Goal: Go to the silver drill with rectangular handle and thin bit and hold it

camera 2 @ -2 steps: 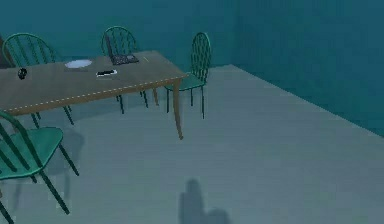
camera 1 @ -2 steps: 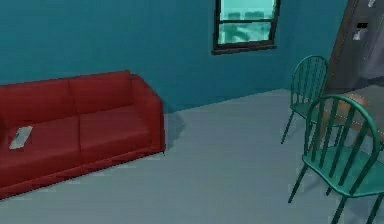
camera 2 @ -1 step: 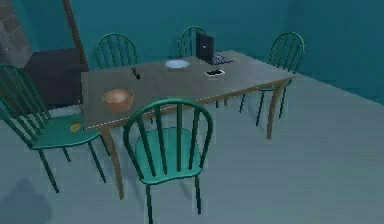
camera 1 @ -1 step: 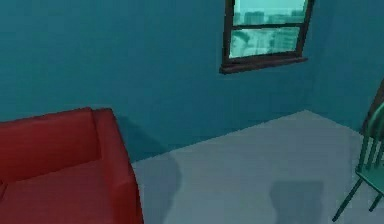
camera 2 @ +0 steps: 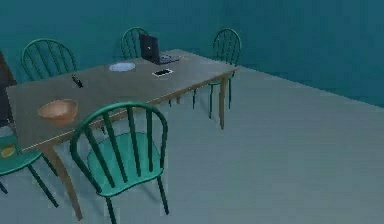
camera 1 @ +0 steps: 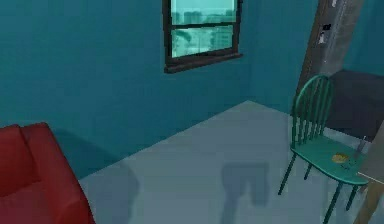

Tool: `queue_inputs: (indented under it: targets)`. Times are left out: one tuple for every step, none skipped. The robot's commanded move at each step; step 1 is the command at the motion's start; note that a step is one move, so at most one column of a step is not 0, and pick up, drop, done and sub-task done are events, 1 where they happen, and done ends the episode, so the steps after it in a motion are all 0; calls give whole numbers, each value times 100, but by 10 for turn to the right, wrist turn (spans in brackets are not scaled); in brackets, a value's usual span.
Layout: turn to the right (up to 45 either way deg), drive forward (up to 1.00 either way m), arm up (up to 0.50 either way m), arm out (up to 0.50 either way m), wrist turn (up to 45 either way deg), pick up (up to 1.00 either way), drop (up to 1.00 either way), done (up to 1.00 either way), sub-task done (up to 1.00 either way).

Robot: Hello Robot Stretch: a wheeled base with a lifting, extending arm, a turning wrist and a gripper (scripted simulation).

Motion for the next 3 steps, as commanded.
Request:
queue_inputs:
  targets:
    - [0, 15, 0, 0, 0, 0, 0, 0, 0]
    - [60, 0, 0, 0, 0, 0, 0, 0, 0]
    - [0, 100, 0, 0, 0, 0, 0, 0, 0]
